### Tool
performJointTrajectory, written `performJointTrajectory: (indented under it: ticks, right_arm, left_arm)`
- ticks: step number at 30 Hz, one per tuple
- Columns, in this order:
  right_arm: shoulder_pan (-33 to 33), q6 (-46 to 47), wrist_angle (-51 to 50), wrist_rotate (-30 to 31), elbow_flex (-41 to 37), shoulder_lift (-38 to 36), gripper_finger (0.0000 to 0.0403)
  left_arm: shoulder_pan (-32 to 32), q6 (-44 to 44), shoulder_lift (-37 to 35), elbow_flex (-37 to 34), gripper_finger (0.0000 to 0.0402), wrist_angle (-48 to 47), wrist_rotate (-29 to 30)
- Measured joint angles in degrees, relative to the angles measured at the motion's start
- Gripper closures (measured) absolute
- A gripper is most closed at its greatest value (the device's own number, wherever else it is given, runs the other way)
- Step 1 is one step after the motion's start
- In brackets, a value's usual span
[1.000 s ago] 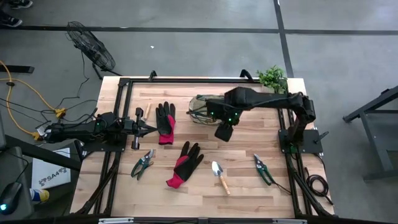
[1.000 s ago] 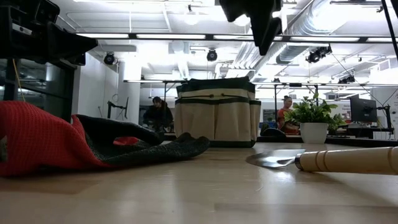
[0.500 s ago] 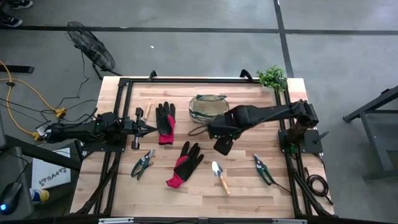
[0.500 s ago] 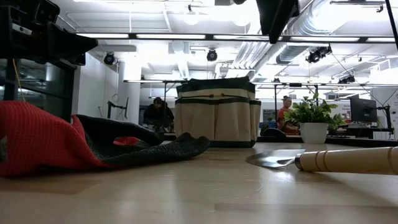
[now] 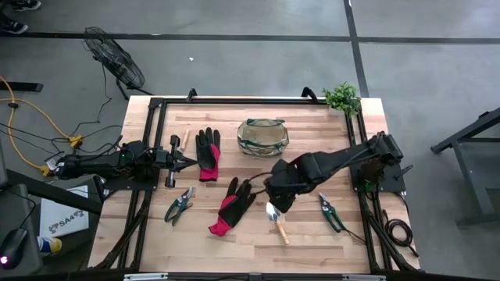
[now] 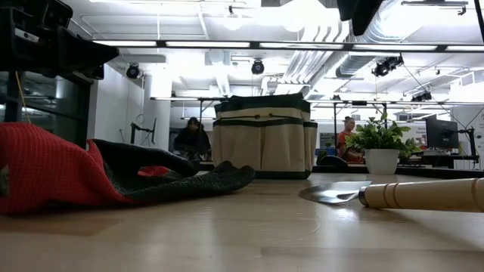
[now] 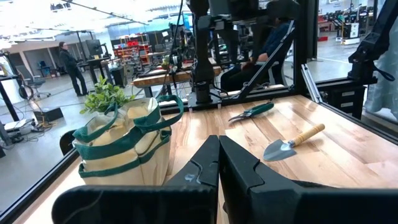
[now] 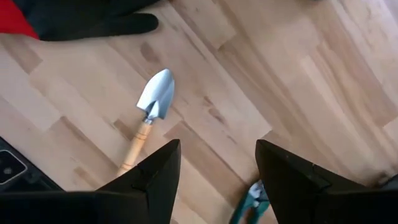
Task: Pick & Place Garden tools in Gardening bag
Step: Put the brown trowel into the gardening bag
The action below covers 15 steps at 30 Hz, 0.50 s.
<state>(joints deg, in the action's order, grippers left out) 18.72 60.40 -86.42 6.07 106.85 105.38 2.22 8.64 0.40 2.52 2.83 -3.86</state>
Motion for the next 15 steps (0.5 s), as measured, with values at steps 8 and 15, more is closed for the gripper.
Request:
performJointTrajectory:
  ticks: [8, 15]
  right_arm:
    - [3.42, 5.64, 1.57, -0.21, -0.02, 2.72, 0.0201]
    - [4.57, 7.29, 2.27, -0.46, -0.02, 5.66, 0.0201]
  left_arm:
    - [0.0, 0.0, 0.0, 0.0, 0.04, -0.02, -0.04]
    - [0.02, 0.0, -0.02, 0.0, 0.04, -0.02, -0.02]
